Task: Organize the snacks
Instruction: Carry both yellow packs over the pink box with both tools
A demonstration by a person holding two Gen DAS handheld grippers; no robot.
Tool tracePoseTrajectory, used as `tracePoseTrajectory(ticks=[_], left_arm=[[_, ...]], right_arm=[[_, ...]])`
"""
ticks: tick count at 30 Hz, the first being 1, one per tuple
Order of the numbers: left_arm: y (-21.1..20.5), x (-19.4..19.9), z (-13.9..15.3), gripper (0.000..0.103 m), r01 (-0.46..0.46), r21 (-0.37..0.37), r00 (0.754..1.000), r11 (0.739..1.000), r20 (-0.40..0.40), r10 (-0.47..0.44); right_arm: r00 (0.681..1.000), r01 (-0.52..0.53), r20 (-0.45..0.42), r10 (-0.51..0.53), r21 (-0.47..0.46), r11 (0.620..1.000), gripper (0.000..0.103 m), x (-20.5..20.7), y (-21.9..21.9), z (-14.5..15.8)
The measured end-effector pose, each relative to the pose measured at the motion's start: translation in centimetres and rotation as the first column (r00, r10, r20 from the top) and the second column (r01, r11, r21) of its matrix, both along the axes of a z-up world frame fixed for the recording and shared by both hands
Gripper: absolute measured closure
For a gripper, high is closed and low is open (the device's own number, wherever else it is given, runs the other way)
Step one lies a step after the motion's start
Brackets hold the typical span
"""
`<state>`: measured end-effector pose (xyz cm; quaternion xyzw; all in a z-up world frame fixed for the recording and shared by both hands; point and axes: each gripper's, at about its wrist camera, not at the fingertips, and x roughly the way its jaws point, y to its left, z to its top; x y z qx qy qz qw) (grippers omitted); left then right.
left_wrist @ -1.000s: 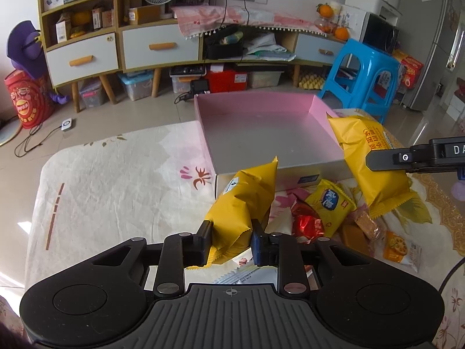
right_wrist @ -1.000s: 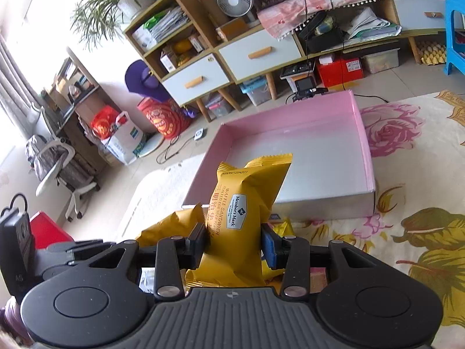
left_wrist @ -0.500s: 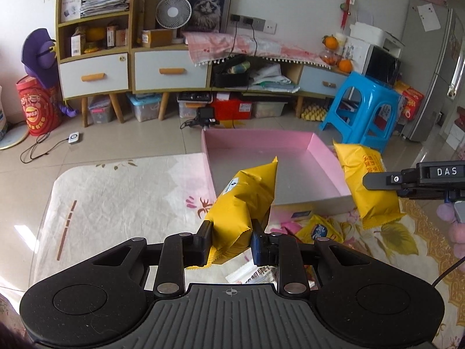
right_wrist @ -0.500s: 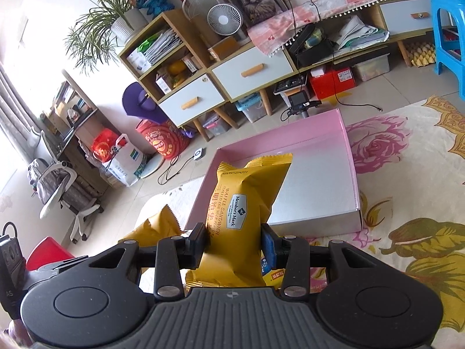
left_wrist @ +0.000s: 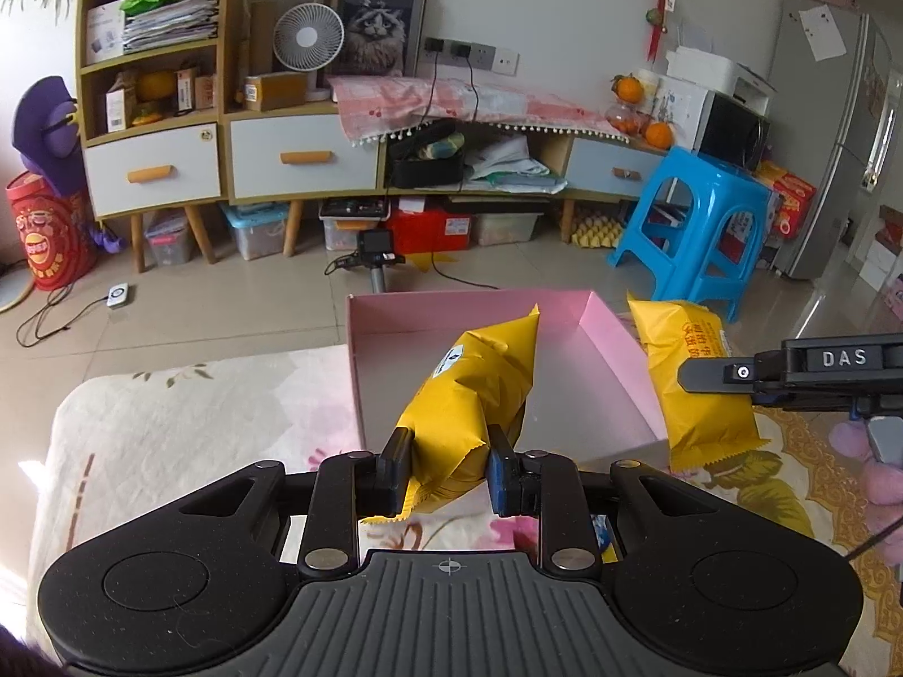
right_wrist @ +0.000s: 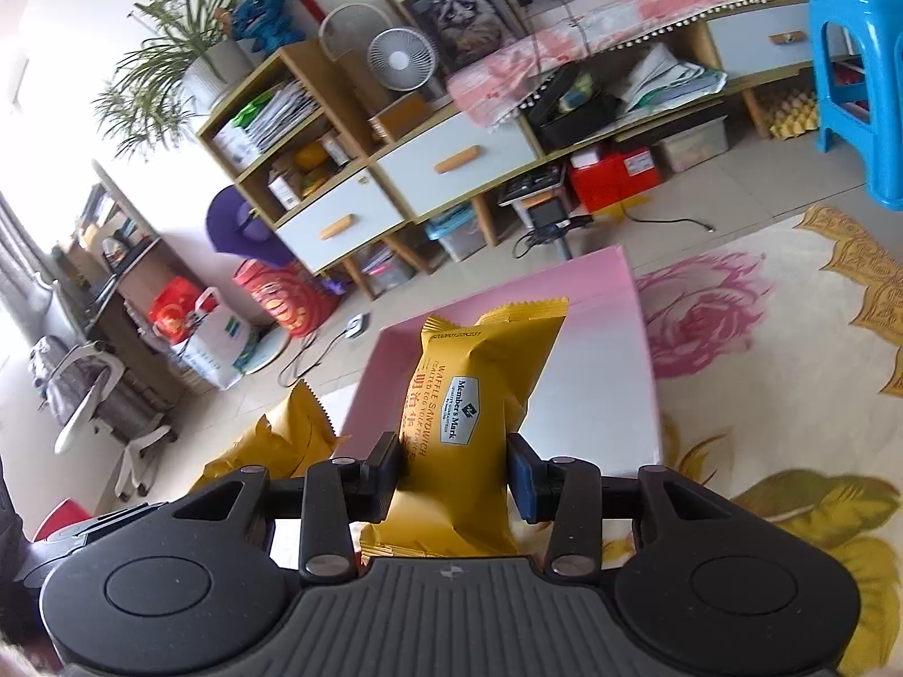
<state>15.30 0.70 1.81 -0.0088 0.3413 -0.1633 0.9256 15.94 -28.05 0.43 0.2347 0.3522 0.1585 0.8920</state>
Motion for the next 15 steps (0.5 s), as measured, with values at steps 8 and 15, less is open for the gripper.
tracePoseTrajectory(ticks=[8, 15], left_arm=[[-2.8, 4.1, -3.3, 0.079, -0.022, 0.04, 0.997, 0.999, -0.073, 0.025], [-3.1, 4.3, -4.6, 0.079, -0.023, 0.079, 0.992, 0.997, -0.12, 0.033]], right_arm=[[0.999, 0.042, -0.018, -0.043, -0.035, 0.999, 0.071, 2.1, -0.5, -1.7], [0.998, 0.045, -0.034, -0.048, -0.07, 0.996, 0.071, 3.1, -0.4, -2.4]])
